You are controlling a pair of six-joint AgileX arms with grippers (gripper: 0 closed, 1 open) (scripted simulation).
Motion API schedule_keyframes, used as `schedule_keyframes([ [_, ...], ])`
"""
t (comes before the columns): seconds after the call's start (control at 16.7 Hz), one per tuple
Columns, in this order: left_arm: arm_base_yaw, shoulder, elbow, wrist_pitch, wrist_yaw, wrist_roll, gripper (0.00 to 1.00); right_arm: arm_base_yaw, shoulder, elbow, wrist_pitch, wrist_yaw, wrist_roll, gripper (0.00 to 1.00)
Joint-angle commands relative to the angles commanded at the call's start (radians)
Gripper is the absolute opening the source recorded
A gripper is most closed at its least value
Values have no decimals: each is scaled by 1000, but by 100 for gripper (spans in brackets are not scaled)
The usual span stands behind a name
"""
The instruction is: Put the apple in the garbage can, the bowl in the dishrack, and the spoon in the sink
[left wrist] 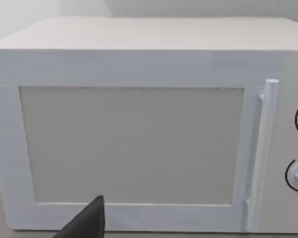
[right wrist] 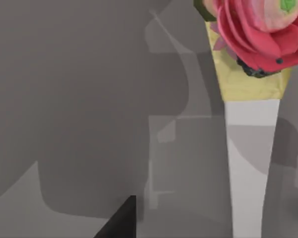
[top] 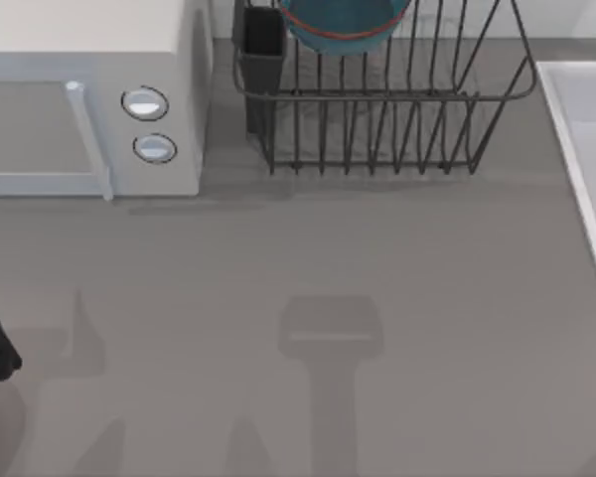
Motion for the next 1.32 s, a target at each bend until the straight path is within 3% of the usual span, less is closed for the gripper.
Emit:
schedule_keyframes([
  [0.12,0,0,0,0,0,0,100,0,0,0,0,0,0,2],
  [0.18,0,0,0,0,0,0,100,0,0,0,0,0,0,0],
  [0.6,0,0,0,0,0,0,100,0,0,0,0,0,0,0],
  [0.66,0,0,0,0,0,0,100,1,-64,23,-93,-31,48,0],
  [0.9,0,0,0,0,0,0,100,-3,-98,86,-166,-31,42,0],
  [1.32,0,0,0,0,0,0,100,-4,-209,268,-503,-32,40,0],
])
